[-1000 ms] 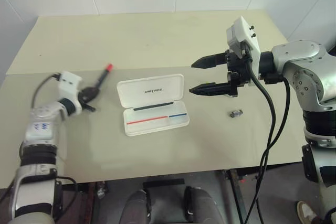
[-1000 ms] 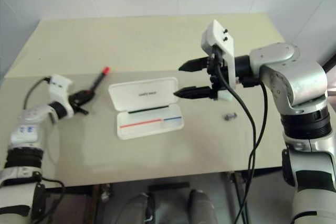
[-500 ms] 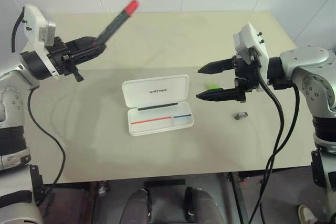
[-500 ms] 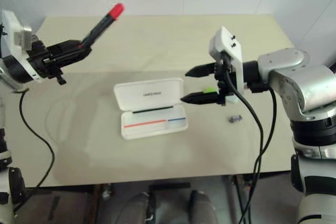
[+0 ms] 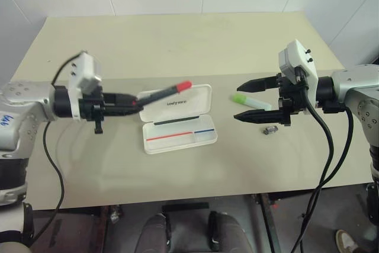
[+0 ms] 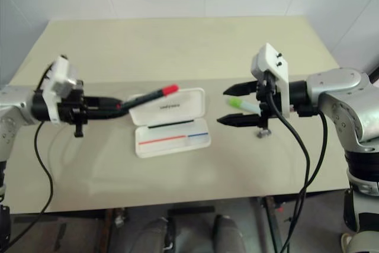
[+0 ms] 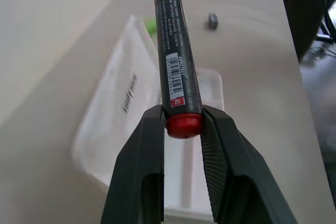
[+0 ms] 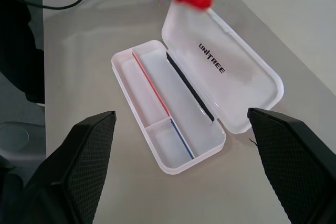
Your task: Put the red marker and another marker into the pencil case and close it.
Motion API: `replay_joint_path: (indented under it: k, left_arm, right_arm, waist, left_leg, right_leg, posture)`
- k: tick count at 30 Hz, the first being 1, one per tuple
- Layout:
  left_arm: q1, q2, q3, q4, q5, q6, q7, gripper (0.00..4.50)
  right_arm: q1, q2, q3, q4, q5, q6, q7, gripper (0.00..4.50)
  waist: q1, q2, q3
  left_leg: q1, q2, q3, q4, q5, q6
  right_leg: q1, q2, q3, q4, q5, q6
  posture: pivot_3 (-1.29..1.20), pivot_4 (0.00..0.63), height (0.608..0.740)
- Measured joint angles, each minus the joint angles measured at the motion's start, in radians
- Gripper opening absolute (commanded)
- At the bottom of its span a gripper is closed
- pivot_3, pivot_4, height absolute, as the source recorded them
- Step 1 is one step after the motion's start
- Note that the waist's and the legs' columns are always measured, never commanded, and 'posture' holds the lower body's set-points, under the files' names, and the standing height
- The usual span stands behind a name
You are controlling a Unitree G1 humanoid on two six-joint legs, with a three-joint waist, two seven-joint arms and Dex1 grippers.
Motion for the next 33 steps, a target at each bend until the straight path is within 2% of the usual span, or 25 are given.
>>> replay_joint_path:
  k: [5, 12, 17, 25, 33]
  left_arm:
    - [0.012, 0.000, -0.100, 0.021, 0.136, -0.129, -0.016, 0.62]
    - [-0.048, -0.103, -0.168, 0.096, 0.270, -0.259, 0.040, 0.62]
    - [-0.060, -0.155, -0.180, 0.095, 0.290, -0.268, 0.062, 0.62]
    - [-0.038, -0.179, -0.186, 0.081, 0.294, -0.251, 0.066, 0.62]
    - [-0.025, -0.179, -0.188, 0.062, 0.321, -0.247, 0.087, 3.22]
  right_arm:
    - [0.006, -0.009, -0.001, -0.009, 0.012, 0.001, -0.013, 4.25]
    - [0.008, -0.010, -0.001, -0.016, 0.019, 0.000, -0.030, 4.25]
    - [0.008, -0.010, -0.001, -0.016, 0.019, -0.002, -0.032, 4.25]
    - [0.008, -0.010, -0.001, -0.016, 0.019, -0.006, -0.033, 4.25]
    - [0.008, -0.010, -0.001, -0.015, 0.019, -0.006, -0.031, 4.25]
  waist:
    - [0.001, 0.000, 0.000]
    - [0.004, 0.000, 0.000]
    - [0.001, 0.000, 0.000]
    - [0.002, 0.000, 0.000]
    - [0.002, 0.000, 0.000]
  left_leg:
    - [0.000, 0.000, 0.000, 0.001, 0.000, 0.001]
    - [0.000, 0.000, 0.000, 0.002, -0.001, 0.001]
    - [-0.001, 0.000, 0.000, 0.002, -0.001, 0.001]
    - [-0.001, 0.000, 0.000, 0.003, -0.001, 0.001]
    - [-0.001, 0.000, 0.000, 0.003, -0.001, 0.001]
  right_leg:
    - [0.000, 0.000, 0.000, 0.000, 0.000, 0.000]
    - [0.000, 0.000, 0.000, 0.001, 0.000, 0.000]
    - [0.000, 0.000, 0.000, 0.001, 0.000, 0.000]
    - [0.000, 0.000, 0.000, 0.001, 0.000, 0.000]
    - [0.000, 0.000, 0.000, 0.001, 0.000, 0.000]
  posture:
    - [0.00, 0.150, 0.740]
    - [0.00, 0.150, 0.740]
    - [0.00, 0.150, 0.740]
    - [0.00, 0.150, 0.740]
    - [0.00, 0.150, 0.740]
